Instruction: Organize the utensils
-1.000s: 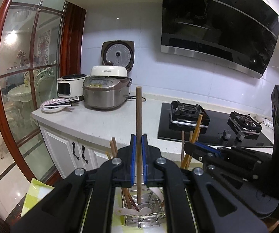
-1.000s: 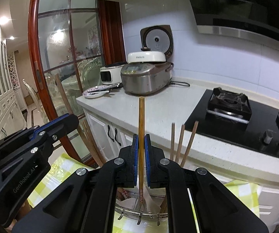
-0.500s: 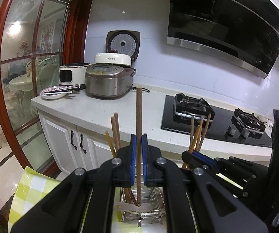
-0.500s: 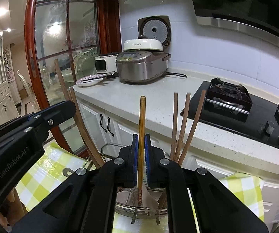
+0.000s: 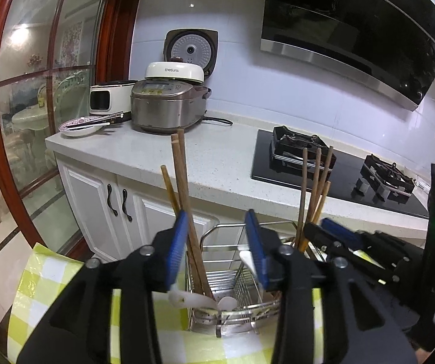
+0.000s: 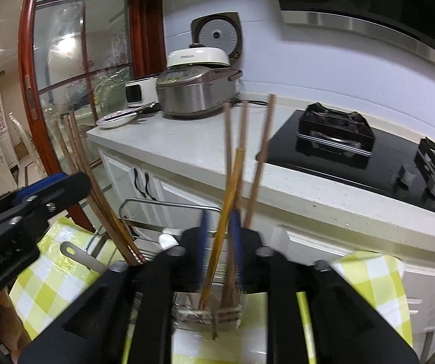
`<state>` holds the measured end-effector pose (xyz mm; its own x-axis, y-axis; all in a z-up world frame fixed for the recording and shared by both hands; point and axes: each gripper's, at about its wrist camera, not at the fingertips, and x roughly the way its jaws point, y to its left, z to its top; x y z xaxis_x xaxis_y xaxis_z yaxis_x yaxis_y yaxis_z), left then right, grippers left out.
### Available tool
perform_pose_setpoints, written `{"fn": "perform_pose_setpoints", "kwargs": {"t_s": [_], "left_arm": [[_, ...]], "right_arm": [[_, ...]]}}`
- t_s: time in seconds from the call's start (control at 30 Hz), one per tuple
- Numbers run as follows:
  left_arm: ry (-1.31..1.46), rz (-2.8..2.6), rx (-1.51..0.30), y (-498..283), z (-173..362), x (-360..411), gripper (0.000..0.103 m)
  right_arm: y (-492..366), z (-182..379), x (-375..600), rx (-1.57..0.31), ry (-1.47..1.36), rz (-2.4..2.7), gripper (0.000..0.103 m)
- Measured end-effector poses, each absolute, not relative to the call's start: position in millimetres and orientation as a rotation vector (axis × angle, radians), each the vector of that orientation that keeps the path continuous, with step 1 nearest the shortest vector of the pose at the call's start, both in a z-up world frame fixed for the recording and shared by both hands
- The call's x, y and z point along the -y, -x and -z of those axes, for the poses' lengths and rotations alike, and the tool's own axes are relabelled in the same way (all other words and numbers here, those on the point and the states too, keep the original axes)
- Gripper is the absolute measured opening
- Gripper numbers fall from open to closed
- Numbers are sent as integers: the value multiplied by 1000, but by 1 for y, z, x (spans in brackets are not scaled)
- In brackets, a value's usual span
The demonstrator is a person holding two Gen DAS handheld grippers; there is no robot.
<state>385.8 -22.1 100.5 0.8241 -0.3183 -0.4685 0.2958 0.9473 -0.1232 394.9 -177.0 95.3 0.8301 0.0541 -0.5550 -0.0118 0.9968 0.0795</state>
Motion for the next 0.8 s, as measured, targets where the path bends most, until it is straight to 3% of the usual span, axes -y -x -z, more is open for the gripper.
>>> {"fn": "perform_pose_setpoints", "kwargs": {"t_s": [0.03,0.07,0.13,0.37,0.57,0.8], "left_arm": [[53,325,-502,-382,-101,20,47],[57,324,-500,-378,-102,19,50],[72,322,-493,-367,-102,15,55],[84,314,-470,-306,-90,9,83],[36,310,-460,-254,-78,16,98],[37,296,-478,-225,-71,14,98]], "right_arm": [[-390,-97,180,-579,-81,-34,47],[-386,-99,183,-568,-82,-28,55],[-372,-103,188,-540,-76,-10,57],[-324,-109,209,-507,-96,43,78],[-274,-103,225,-505,-110,88,84],[-243,-94,228,-524,-86,92,84]]}}
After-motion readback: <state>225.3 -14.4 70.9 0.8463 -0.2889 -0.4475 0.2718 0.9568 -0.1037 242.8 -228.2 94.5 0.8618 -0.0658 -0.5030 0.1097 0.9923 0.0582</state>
